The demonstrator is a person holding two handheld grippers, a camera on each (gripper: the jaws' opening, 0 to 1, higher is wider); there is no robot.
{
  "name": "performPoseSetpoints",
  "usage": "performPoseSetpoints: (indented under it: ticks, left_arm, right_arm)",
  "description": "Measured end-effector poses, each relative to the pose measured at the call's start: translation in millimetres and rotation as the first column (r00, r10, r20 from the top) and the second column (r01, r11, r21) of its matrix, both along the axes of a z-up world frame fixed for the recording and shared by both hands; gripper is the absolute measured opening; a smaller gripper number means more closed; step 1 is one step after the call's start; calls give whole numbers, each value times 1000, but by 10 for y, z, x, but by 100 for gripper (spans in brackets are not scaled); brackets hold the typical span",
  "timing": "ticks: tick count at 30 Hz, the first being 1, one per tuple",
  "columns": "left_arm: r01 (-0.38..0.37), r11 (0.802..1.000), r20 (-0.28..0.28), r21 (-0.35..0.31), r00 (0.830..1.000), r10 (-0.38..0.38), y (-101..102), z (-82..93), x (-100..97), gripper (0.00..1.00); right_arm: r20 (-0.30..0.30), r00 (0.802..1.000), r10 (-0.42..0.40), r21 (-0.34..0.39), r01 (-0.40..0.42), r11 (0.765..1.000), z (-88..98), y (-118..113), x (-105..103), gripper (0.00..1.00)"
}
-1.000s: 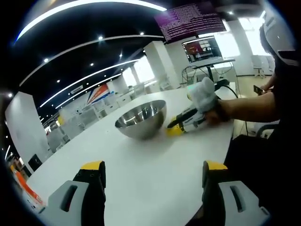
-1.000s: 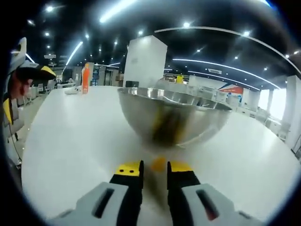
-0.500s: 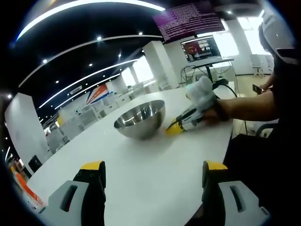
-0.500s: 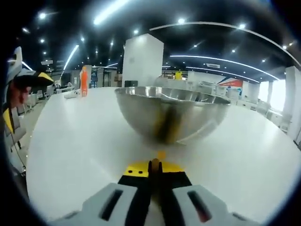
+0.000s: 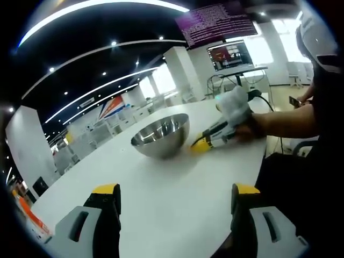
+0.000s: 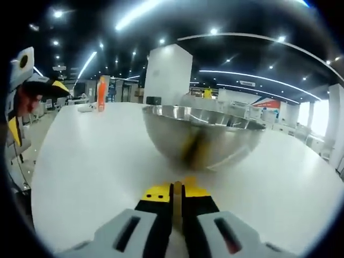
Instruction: Pick up the QQ candy scattered on the table and place it into the stainless steel bowl on the table
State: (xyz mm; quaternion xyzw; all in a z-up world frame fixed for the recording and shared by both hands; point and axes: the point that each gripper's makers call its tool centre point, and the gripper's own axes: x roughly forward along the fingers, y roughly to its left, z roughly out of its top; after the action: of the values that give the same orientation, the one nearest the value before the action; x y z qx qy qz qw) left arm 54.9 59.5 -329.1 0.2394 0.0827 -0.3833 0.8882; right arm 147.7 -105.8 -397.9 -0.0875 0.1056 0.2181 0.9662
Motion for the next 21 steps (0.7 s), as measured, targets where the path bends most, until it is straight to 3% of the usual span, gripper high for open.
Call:
performPoseSetpoints:
  ticks: [8, 21]
  left_arm:
    - [-1, 1000, 4, -1, 1000, 1, 3, 23, 10, 85]
    - [3, 1000, 5, 0, 1000, -3, -26, 29, 14, 85]
  right_arm:
    - [23, 995, 92, 4, -92, 996, 170, 216, -191, 7]
    - [142, 978, 155, 77, -167, 983, 1062, 341, -459, 7]
